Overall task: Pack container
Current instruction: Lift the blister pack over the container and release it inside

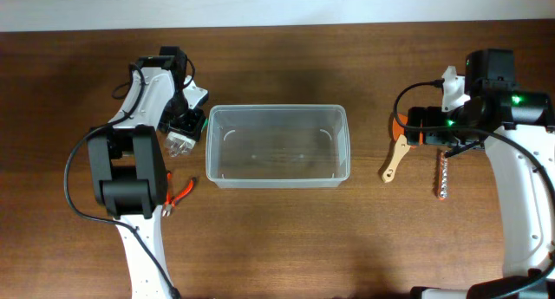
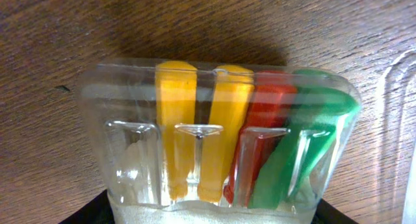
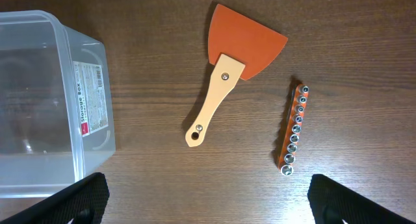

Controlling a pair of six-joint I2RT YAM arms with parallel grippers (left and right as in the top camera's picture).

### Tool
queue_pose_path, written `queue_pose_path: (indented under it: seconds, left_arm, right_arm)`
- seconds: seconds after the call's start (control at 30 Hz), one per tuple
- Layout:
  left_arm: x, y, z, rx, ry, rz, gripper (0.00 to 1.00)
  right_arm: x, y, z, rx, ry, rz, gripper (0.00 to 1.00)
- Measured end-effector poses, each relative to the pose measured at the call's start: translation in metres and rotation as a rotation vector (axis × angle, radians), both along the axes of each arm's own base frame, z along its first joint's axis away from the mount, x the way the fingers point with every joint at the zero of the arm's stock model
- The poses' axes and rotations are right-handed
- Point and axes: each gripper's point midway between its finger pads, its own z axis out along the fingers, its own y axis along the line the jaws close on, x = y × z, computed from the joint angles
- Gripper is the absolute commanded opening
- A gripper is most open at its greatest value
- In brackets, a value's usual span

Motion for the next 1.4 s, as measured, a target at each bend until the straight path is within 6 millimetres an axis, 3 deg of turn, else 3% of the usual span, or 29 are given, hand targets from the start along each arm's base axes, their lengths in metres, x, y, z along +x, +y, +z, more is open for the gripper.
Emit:
queue_pose_path:
  seconds: [0.17, 0.3, 0.43, 0.53, 0.7, 0.87, 1.07, 1.13, 1.27, 1.4]
  left_arm:
    - [0.0, 0.0, 0.004, 0.001, 0.005, 0.011, 0.02]
    - [0.008, 0.0, 0.022, 0.001, -0.019, 0.023, 0.02]
    - [0.03, 0.005, 0.059, 0.018, -0.1, 0.058, 0.02]
    - [0.043, 0.011, 0.103, 0.027, -0.172, 0.085, 0.02]
    - [0.039, 0.003, 0.162, 0.006, -0.233, 0.079, 0.02]
    - [0.02, -0.057, 0.19, -0.073, -0.238, -0.086, 0.02]
    - [-0.011, -0.166, 0.188, -0.142, -0.211, -0.419, 0.02]
    - [-0.024, -0.194, 0.185, -0.151, -0.199, -0.514, 0.02]
    - [-0.045, -0.228, 0.165, -0.136, -0.152, -0.635, 0.02]
    - [-0.055, -0.237, 0.132, -0.106, -0.093, -0.679, 0.02]
  right_arm:
    - [0.0, 0.0, 0.0, 0.0, 0.0, 0.0, 0.99]
    - [0.0, 0.0, 0.0, 0.0, 0.0, 0.001, 0.99]
    - [0.0, 0.0, 0.0, 0.0, 0.0, 0.0, 0.99]
    - [0.0, 0.0, 0.0, 0.0, 0.0, 0.0, 0.99]
    - [0.0, 0.0, 0.0, 0.0, 0.0, 0.0, 0.99]
    - [0.0, 0.0, 0.0, 0.0, -0.001, 0.0, 0.99]
    - [0.001, 0.0, 0.001, -0.001, -0.005, 0.001, 0.99]
    - [0.001, 0.0, 0.001, -0.001, -0.005, 0.0, 0.99]
    - [0.001, 0.0, 0.001, -0.001, -0.005, 0.0, 0.99]
    - [0.001, 0.0, 0.001, -0.001, -0.005, 0.001, 0.99]
